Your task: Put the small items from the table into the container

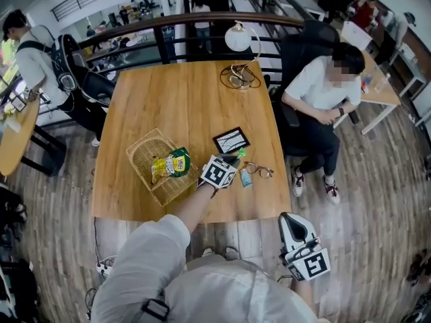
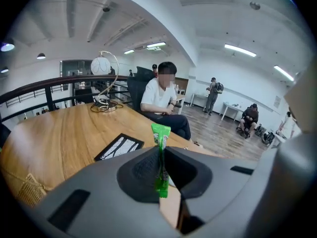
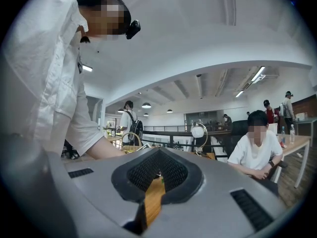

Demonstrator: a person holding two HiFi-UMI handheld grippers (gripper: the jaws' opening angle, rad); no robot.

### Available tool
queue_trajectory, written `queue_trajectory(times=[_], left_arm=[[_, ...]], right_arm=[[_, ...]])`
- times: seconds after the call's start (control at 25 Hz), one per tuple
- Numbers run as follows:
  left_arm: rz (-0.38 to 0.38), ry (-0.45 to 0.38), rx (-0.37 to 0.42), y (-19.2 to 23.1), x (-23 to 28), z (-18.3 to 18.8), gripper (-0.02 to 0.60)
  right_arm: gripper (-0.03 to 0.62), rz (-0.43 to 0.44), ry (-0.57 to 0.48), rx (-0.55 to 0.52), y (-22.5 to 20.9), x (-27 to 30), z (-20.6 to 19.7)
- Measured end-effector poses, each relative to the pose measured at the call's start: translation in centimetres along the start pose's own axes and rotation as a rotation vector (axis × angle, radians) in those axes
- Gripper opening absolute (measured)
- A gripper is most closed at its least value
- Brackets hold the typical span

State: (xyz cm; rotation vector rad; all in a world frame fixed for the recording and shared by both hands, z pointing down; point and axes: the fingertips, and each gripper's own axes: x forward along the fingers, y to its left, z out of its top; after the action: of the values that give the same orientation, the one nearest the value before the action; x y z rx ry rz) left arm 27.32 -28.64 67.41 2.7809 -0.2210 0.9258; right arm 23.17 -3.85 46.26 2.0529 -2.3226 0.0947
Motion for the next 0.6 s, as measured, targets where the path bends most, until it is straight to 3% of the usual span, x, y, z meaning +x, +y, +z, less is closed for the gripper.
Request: queue_trajectory(times=[0.32, 0.6], left_arm=[[-0.028, -0.252, -0.073, -2.4, -8.4, 6.2, 0.034], [0.051, -0.402, -0.145, -1.5, -17.1, 7.7, 0.034]], right_arm=[[0.014, 0.114, -0.040, -0.029, 2.2, 2.0, 1.5], [0.014, 0.225, -0.058, -0.036, 4.5, 3.4, 2.1]])
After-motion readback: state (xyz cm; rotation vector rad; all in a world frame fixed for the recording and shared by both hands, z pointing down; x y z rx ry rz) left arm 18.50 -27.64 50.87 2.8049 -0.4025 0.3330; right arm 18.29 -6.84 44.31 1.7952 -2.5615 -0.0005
